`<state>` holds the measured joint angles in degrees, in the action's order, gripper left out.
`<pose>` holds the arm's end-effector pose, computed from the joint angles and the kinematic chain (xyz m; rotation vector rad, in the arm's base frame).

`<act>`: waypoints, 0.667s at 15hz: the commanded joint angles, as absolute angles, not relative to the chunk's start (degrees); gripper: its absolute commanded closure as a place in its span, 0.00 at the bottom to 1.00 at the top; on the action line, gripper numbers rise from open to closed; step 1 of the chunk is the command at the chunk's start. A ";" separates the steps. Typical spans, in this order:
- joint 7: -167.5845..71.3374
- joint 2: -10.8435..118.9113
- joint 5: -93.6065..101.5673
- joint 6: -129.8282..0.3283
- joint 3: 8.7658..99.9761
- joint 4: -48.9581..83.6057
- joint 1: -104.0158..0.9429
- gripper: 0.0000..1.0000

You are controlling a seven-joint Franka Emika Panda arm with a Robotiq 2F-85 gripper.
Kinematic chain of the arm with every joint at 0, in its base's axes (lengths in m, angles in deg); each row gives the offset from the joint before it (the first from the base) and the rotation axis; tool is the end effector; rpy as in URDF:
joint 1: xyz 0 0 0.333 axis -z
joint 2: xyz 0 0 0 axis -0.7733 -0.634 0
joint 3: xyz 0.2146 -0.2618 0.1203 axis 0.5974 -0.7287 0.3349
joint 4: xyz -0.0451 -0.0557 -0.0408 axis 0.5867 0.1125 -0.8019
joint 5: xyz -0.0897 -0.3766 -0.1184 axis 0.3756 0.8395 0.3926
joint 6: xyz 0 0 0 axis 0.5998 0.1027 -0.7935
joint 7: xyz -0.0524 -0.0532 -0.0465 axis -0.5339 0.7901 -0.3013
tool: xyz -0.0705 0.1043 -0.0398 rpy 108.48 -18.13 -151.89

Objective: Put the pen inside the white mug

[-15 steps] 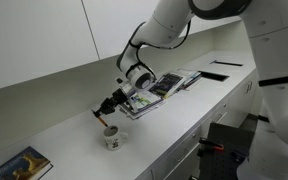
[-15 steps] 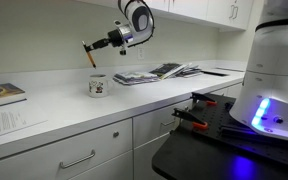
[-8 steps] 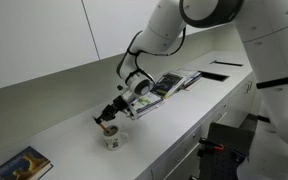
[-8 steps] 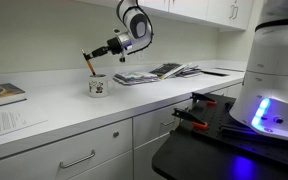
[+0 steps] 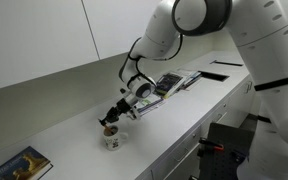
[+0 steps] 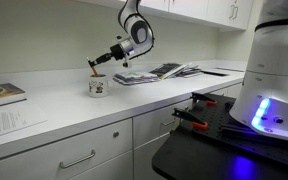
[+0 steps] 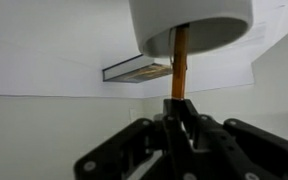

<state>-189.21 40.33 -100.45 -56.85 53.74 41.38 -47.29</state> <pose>0.6303 -0.0341 0.1966 -2.1258 -0.8958 -1.2580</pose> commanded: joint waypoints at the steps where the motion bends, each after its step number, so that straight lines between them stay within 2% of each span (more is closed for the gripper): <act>1: -190.04 40.32 -98.76 -58.77 52.41 40.84 -49.05 0.56; 5: -189.78 43.27 -94.53 -60.73 52.17 42.77 -50.42 0.25; 8: -190.84 45.96 -91.29 -67.00 52.40 44.22 -51.96 0.03; 10: -190.68 46.49 -90.32 -71.74 52.77 44.17 -52.45 0.00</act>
